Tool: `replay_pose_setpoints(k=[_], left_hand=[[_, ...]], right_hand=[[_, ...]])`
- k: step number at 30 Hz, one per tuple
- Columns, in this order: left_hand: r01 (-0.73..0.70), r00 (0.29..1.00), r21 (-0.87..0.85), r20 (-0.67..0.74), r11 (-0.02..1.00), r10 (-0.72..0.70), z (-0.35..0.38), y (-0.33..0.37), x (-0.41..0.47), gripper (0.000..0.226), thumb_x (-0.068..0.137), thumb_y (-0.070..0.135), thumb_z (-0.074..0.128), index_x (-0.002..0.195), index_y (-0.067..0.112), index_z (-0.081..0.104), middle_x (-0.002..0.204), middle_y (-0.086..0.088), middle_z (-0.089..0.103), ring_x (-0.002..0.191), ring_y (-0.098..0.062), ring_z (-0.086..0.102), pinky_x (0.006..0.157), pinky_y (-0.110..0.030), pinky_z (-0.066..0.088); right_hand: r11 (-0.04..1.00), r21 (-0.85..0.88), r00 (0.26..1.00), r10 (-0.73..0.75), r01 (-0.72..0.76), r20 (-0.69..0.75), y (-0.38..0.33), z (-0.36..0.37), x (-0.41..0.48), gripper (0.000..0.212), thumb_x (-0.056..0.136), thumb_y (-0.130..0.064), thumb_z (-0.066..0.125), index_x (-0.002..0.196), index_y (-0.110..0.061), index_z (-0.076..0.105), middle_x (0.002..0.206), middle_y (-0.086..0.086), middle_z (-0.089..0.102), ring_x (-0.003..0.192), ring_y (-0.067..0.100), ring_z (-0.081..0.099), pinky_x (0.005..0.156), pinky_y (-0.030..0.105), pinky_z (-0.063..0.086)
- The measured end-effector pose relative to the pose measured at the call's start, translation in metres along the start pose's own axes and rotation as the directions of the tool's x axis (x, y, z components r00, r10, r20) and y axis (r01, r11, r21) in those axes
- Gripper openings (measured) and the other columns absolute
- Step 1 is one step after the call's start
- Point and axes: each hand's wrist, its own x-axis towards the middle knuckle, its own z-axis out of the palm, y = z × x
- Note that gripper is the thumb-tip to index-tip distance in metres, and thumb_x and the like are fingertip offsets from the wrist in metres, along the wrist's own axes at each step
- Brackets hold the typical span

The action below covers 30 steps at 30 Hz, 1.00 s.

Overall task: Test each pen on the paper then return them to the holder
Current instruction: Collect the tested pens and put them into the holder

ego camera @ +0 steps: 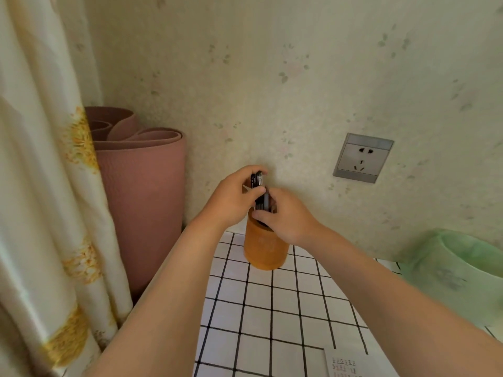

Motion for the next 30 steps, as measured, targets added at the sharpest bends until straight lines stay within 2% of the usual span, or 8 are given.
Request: replay_pose_setpoints(k=[3,8,11,14,20,22,25,30], left_hand=[[0.009,1.0,0.024,0.006,1.0,-0.009,0.0,-0.002,-0.001,0.039,0.091,0.011,0.067,0.122,0.034,0.063,0.102,0.018,0.062,0.084,-0.001,0.057,0.089,-0.028,0.05],[0.041,0.999,0.036,-0.02,0.999,-0.04,0.0,0.0,-0.003,0.043,0.095,0.012,0.063,0.134,0.028,0.057,0.109,0.01,0.059,0.084,-0.008,0.061,0.082,-0.023,0.05],[0.057,0.995,-0.008,-0.083,0.998,-0.058,0.0,-0.003,-0.004,0.04,0.095,0.01,0.062,0.13,0.028,0.059,0.1,0.005,0.062,0.074,-0.011,0.065,0.072,-0.022,0.054],[0.066,0.995,0.06,-0.078,0.996,-0.062,0.001,-0.008,-0.004,0.024,0.093,0.011,0.066,0.112,0.024,0.072,0.096,0.006,0.069,0.08,-0.015,0.066,0.078,-0.027,0.055],[0.087,0.994,0.069,-0.076,0.994,-0.081,0.006,-0.016,-0.007,0.024,0.093,0.01,0.064,0.112,0.023,0.071,0.103,0.008,0.07,0.091,-0.011,0.065,0.088,-0.029,0.053],[0.063,0.993,0.1,-0.106,0.993,-0.053,0.006,-0.014,-0.009,0.032,0.095,0.009,0.061,0.124,0.023,0.064,0.111,0.008,0.064,0.096,-0.007,0.061,0.091,-0.024,0.049],[-0.021,0.998,0.157,-0.063,0.987,0.031,0.006,-0.012,-0.009,0.045,0.097,0.007,0.058,0.14,0.023,0.054,0.13,0.005,0.055,0.114,-0.007,0.054,0.101,-0.021,0.041],[-0.041,0.998,0.224,0.065,0.974,0.028,0.012,-0.016,-0.011,0.04,0.099,0.004,0.049,0.131,0.022,0.062,0.13,0.004,0.059,0.12,-0.012,0.055,0.102,-0.021,0.04]], right_hand=[[0.997,0.064,0.999,0.037,-0.038,0.006,0.0,-0.003,-0.002,0.014,0.092,-0.021,0.066,0.099,-0.032,0.063,0.089,-0.014,0.067,0.084,0.003,0.063,0.072,0.019,0.048],[0.998,-0.004,0.997,0.068,-0.068,-0.025,0.008,0.0,-0.002,0.013,0.094,-0.019,0.063,0.105,-0.021,0.07,0.091,-0.003,0.072,0.084,0.014,0.066,0.073,0.03,0.052],[0.994,0.049,0.993,0.103,-0.101,-0.055,0.008,0.002,-0.001,0.029,0.09,-0.016,0.068,0.118,-0.021,0.062,0.088,-0.012,0.064,0.082,0.007,0.063,0.071,0.024,0.048],[0.98,0.12,0.978,0.173,-0.159,-0.118,0.009,0.0,0.0,0.051,0.089,-0.013,0.07,0.135,-0.022,0.052,0.092,-0.013,0.057,0.089,0.01,0.061,0.082,0.025,0.049],[0.989,0.065,0.983,0.138,-0.131,-0.121,0.01,0.0,-0.001,0.039,0.09,-0.011,0.068,0.127,-0.023,0.062,0.086,-0.011,0.061,0.083,0.009,0.061,0.077,0.021,0.049],[0.992,0.01,0.985,0.127,-0.127,-0.119,0.01,-0.001,0.0,0.036,0.09,-0.014,0.069,0.125,-0.022,0.063,0.091,-0.009,0.061,0.088,0.011,0.06,0.08,0.024,0.048],[0.993,0.014,0.981,0.117,-0.116,-0.157,0.009,0.001,-0.002,0.053,0.089,-0.017,0.07,0.139,-0.022,0.05,0.105,-0.007,0.056,0.096,0.011,0.056,0.085,0.024,0.043],[0.977,-0.21,0.998,0.028,-0.04,-0.057,0.012,0.011,-0.007,0.065,0.099,-0.025,0.054,0.155,-0.017,0.022,0.146,0.006,0.044,0.133,0.025,0.042,0.111,0.042,0.036]])
